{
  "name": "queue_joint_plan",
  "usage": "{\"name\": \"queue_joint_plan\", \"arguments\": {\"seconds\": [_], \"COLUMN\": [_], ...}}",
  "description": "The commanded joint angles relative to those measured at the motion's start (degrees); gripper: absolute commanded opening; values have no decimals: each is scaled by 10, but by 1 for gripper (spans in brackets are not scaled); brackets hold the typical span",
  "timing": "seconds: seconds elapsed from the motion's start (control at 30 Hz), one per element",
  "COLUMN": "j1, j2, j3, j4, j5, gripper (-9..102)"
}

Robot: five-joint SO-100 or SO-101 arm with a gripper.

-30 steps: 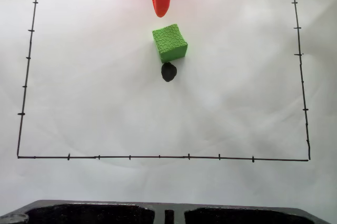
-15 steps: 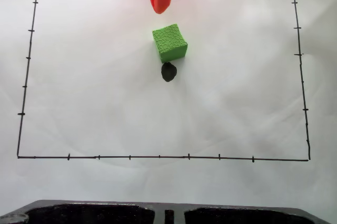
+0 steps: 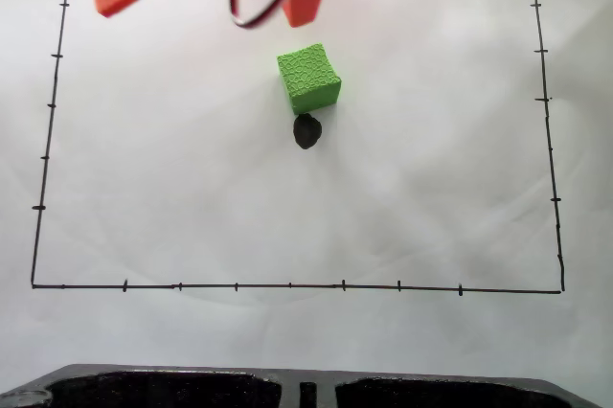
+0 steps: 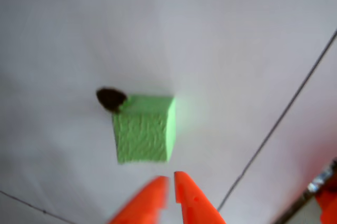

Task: Grasp the colored block, Place it on the black dot, and then return the arm to the default position.

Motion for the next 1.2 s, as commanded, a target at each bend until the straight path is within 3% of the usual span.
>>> {"name": "queue_joint_plan", "arguments": {"seconds": [0.0,0.27,0.73,1.17], "j1": [7,19,21,35], "j2": [-10,-15,-98,-175], "j3": [-31,-32,-37,-36], "j4": [1,7,-22,-63], "j5": [3,-16,-45,-63], "gripper": [9,25,37,37]}}
